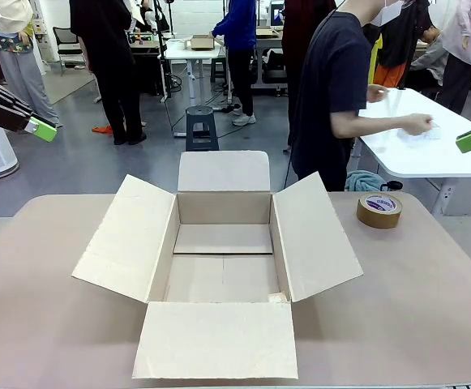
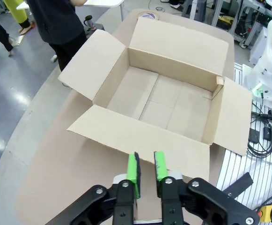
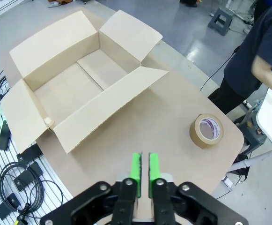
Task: Wrap the clocks to prevent damage.
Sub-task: Open the side flaps of the Package Box.
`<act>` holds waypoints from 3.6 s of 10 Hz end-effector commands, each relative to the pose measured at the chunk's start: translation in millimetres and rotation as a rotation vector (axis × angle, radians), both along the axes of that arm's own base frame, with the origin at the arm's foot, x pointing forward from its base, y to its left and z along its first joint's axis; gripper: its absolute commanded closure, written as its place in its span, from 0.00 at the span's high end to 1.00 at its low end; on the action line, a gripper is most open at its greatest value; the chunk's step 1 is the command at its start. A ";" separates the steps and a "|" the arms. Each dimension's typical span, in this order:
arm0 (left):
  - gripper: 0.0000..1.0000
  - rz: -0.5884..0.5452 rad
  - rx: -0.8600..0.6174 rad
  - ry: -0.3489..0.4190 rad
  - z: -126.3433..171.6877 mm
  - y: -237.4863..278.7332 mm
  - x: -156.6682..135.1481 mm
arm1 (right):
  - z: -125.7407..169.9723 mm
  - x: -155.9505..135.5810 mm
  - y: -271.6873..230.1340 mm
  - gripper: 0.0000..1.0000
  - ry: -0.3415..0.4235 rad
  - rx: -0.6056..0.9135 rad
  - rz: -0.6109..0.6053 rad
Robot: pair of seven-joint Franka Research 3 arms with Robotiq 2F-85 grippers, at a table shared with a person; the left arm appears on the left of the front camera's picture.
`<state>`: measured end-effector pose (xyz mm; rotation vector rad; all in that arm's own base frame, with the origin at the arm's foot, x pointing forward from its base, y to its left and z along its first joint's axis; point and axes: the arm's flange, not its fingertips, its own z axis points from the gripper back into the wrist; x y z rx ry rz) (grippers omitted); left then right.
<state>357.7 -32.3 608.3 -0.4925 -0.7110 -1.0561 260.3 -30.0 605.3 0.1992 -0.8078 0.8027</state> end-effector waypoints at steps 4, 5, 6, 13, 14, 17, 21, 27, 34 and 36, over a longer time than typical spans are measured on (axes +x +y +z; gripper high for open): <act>0.00 -0.006 -0.021 0.023 -0.7 1.3 1.5 | -25.5 -10.6 6.2 0.00 0.038 -0.050 0.017; 0.00 0.000 -0.019 0.022 -0.2 2.2 0.8 | -25.1 -12.8 7.9 0.00 0.036 -0.063 0.024; 0.00 0.010 -0.018 0.022 0.9 2.7 0.5 | -24.4 -14.0 8.1 0.00 0.035 -0.075 0.019; 0.00 0.002 0.090 0.021 12.8 -17.5 0.9 | 3.0 4.4 32.7 0.01 0.183 -0.037 -0.079; 0.00 0.013 0.185 0.034 21.7 -46.8 4.5 | 21.3 12.2 67.3 0.01 0.249 -0.003 -0.237; 0.00 0.114 0.401 0.221 30.0 -132.5 9.3 | 42.1 41.6 167.0 0.01 0.425 0.066 -0.493; 0.00 0.343 0.700 0.380 -17.6 -184.2 8.8 | 0.7 70.8 243.0 0.01 0.581 -0.073 -0.632; 0.00 0.341 0.692 0.359 -33.3 -185.9 6.9 | -20.4 74.6 248.9 0.01 0.587 -0.074 -0.603; 0.00 1.048 0.610 0.419 -115.8 -231.2 28.7 | -112.4 84.7 290.9 0.01 0.398 -0.163 -0.747; 0.00 0.958 0.610 0.436 -131.2 -220.8 34.5 | -135.5 97.2 284.4 0.01 0.392 -0.160 -0.756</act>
